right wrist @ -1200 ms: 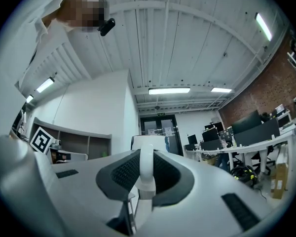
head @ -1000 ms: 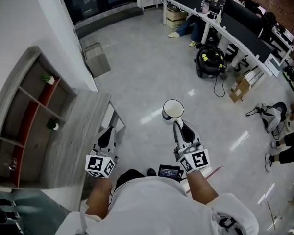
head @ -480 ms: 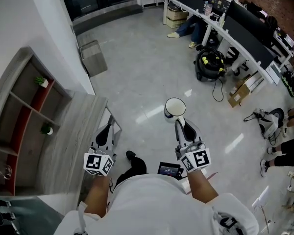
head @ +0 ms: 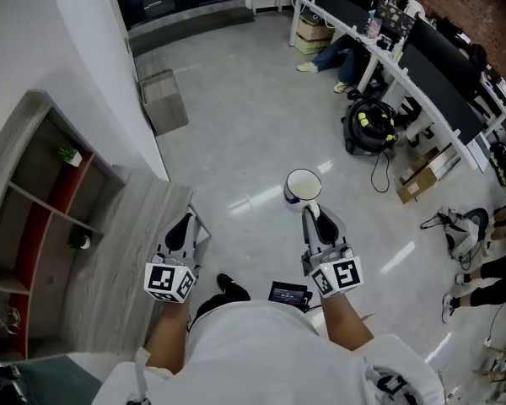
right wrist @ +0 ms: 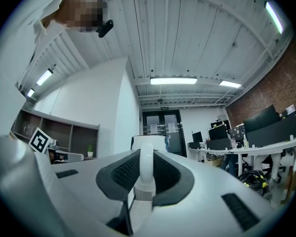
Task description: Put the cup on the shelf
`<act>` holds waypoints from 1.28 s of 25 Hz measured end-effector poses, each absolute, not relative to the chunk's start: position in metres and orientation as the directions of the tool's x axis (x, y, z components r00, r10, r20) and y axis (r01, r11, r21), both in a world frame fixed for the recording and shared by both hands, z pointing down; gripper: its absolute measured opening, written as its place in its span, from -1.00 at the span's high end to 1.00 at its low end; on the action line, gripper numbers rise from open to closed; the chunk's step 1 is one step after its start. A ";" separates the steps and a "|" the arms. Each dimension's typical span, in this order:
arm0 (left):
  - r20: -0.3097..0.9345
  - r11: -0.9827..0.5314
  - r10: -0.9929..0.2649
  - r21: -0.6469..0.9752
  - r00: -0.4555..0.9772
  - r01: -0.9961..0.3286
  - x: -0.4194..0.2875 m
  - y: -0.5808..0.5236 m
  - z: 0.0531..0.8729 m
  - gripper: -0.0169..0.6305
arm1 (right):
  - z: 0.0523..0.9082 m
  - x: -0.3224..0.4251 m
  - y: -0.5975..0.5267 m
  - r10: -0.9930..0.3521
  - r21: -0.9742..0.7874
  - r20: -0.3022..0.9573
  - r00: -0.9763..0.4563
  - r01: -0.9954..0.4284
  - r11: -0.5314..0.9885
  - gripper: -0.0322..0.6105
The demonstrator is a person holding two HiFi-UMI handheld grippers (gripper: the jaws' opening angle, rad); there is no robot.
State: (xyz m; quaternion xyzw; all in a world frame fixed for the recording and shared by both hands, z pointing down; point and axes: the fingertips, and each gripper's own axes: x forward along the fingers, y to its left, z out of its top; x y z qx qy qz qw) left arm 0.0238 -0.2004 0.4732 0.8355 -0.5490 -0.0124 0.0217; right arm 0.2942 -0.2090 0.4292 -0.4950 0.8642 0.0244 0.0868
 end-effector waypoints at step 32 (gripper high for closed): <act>0.032 0.341 -0.940 0.106 -0.339 -0.934 -0.312 -0.191 0.496 0.93 | 0.410 -0.103 -0.397 -0.339 -0.040 -0.199 -0.919 -0.338 0.940 0.66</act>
